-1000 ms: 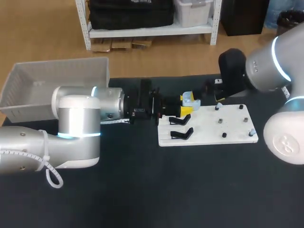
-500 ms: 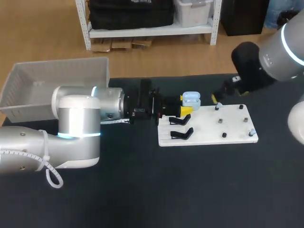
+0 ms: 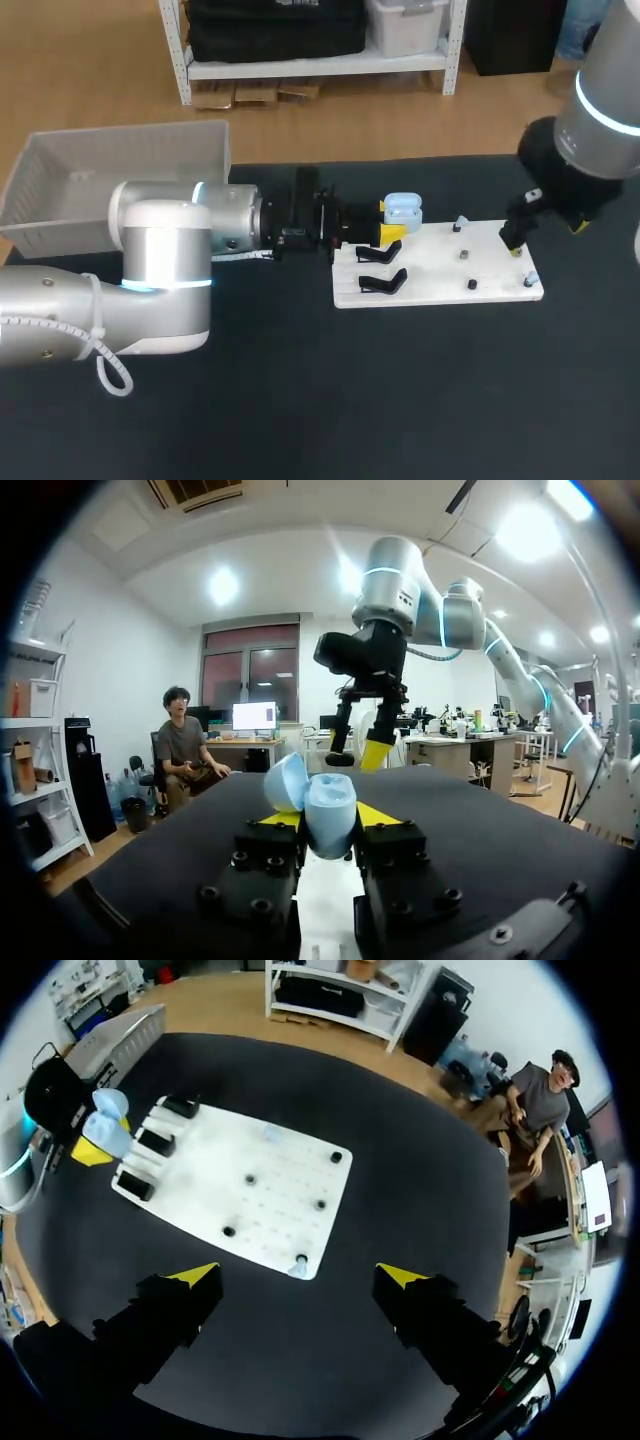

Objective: Pick up each earbud case from the left stands, insert the matching earbuds, close the lid, and place the case in the box.

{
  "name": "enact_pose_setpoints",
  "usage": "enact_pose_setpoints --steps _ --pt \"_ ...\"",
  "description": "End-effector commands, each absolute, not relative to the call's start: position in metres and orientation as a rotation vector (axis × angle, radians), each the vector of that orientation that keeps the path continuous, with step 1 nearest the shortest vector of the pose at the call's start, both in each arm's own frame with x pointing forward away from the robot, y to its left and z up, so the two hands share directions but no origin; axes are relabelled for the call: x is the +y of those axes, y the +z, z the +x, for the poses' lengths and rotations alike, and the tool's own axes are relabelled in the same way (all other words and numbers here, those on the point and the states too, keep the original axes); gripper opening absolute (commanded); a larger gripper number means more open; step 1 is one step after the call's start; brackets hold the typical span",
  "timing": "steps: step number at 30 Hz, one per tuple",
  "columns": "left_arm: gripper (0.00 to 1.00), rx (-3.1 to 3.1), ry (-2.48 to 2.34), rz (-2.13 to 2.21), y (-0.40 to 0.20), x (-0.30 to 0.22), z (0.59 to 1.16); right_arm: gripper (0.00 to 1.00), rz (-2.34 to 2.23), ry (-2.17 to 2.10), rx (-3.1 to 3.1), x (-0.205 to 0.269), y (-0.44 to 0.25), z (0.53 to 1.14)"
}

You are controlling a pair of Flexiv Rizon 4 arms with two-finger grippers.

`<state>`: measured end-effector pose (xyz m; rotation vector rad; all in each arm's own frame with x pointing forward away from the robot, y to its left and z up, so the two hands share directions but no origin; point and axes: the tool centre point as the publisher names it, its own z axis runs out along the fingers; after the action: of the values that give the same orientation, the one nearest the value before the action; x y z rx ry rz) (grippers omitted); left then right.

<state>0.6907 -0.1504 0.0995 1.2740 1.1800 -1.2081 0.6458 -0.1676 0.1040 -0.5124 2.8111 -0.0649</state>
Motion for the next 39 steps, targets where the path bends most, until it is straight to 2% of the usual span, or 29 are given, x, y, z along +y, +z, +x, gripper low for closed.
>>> enact_pose_setpoints --steps 1,5,7,12,18,21,25,39 --pt "0.0 1.178 -1.208 1.272 0.099 -0.151 0.691 1.0 -0.497 -0.112 2.769 -0.177 0.09 0.633" --pt "0.0 1.178 -1.208 1.272 0.099 -0.151 0.691 1.0 -0.503 -0.109 2.808 -0.179 0.08 0.629" --pt "0.0 1.178 -1.208 1.272 0.099 -0.151 0.691 0.94 -0.506 -0.097 2.826 -0.179 0.074 0.627" --pt "0.0 1.178 -1.208 1.272 0.099 -0.151 0.691 0.9 -0.54 -0.069 2.856 -0.172 0.067 0.623" --pt "0.0 1.178 -1.208 1.272 0.099 -0.151 0.691 0.76 -0.586 -0.06 2.875 -0.163 0.059 0.622" --pt "0.0 1.178 -1.208 1.272 0.099 -0.151 0.691 0.76 -0.598 -0.065 2.874 -0.162 0.054 0.624" --pt "0.0 1.178 -1.208 1.272 0.099 -0.151 0.691 0.65 -0.597 -0.09 2.874 -0.162 0.046 0.63" --pt "0.0 1.178 -1.208 1.272 0.099 -0.151 0.691 0.48 -0.568 -0.184 2.845 -0.168 0.031 0.641"
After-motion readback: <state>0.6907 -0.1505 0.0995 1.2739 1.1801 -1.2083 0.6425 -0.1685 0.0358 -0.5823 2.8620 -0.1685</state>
